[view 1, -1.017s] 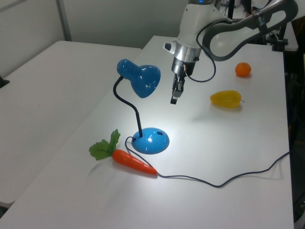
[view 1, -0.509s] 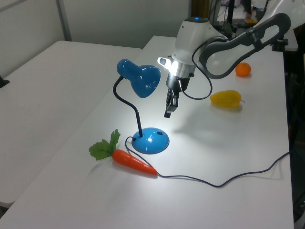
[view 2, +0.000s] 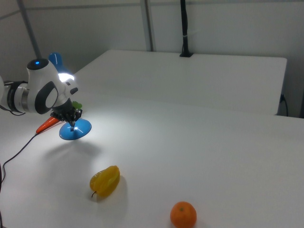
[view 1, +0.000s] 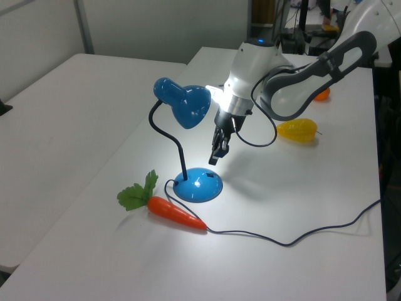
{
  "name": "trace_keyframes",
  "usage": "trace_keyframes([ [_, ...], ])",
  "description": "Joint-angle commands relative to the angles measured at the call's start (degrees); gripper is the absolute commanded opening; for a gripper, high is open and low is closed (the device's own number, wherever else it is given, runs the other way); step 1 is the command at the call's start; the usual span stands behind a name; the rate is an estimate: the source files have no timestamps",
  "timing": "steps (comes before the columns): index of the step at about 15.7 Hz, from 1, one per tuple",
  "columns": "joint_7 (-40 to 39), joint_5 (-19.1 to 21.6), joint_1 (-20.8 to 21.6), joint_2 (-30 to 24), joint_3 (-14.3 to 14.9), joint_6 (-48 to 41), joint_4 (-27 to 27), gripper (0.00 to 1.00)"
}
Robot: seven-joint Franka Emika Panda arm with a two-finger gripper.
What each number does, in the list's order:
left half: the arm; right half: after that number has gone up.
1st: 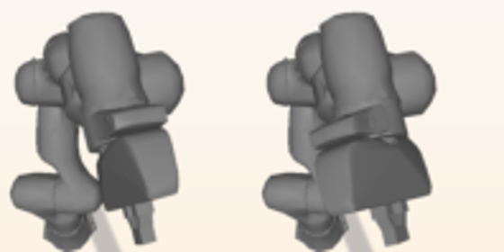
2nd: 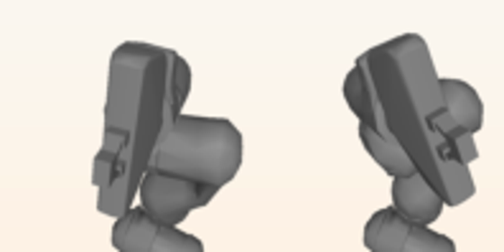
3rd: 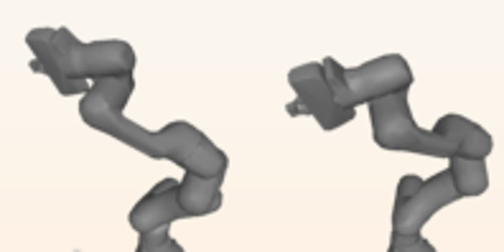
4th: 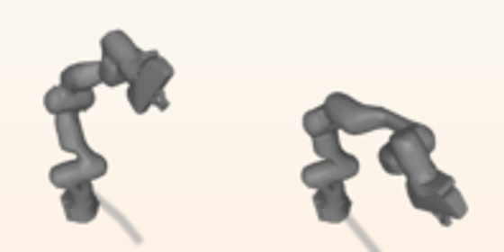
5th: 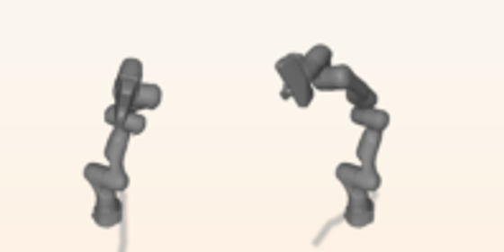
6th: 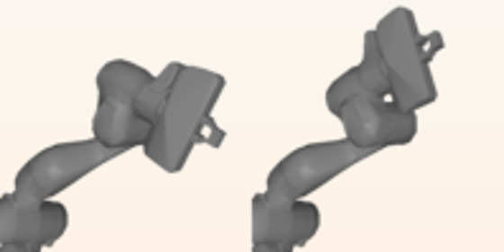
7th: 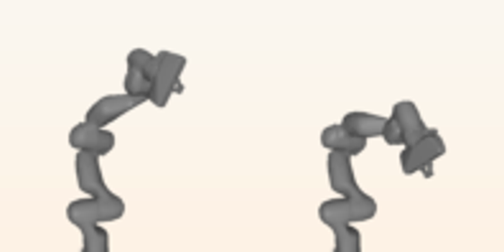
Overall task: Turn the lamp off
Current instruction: 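Press down on the lamp base switch with the gripper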
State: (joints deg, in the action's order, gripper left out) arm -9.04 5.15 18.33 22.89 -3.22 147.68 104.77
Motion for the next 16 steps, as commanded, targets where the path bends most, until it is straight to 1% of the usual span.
trace_keyframes([
  [1,-1.7,-0.1,0.1,-0.7,-0.5,3.1,2.7,0.02],
  [4,-1.7,-0.1,0.7,-0.1,-0.7,3.6,2.7,0.02],
  [16,-1.7,-0.5,0.8,1.5,-0.8,5.3,2.4,0.02],
])
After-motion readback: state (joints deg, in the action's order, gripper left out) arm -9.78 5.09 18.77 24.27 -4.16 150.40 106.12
